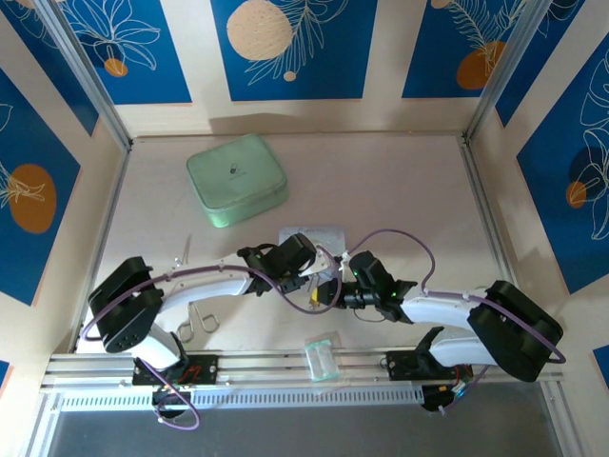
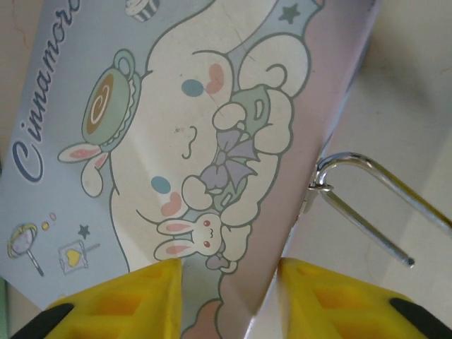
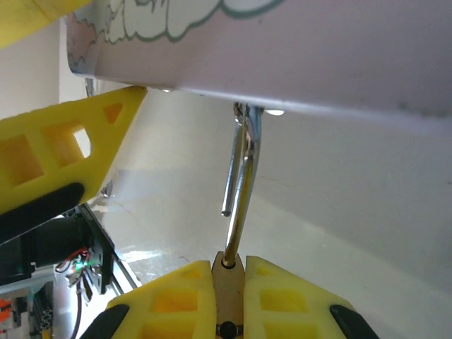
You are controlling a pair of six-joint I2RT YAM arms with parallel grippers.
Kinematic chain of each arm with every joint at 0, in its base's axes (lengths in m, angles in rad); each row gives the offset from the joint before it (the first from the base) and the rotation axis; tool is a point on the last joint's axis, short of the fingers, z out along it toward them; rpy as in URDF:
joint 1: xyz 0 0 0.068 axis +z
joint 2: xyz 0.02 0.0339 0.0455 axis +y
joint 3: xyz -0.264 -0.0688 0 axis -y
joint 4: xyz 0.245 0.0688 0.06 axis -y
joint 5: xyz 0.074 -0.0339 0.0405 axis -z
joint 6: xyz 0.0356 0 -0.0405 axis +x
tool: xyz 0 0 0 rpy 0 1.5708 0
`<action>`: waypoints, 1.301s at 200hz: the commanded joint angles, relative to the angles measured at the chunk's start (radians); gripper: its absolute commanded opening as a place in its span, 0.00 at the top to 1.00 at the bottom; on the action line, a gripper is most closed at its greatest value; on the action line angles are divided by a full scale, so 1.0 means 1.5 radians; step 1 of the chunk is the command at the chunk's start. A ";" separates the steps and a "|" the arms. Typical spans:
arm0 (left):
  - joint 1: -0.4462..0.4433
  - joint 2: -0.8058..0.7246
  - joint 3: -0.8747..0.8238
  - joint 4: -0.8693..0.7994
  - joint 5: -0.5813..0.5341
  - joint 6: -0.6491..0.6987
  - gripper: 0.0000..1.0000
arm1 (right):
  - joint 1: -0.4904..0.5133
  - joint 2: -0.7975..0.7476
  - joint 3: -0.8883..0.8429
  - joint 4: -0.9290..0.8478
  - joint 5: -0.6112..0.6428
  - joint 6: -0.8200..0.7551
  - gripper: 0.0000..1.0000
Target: Unlock a padlock with a key
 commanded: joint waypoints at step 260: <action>-0.030 0.116 0.049 -0.173 0.074 -0.214 0.68 | 0.002 0.082 -0.085 -0.160 0.120 0.219 0.93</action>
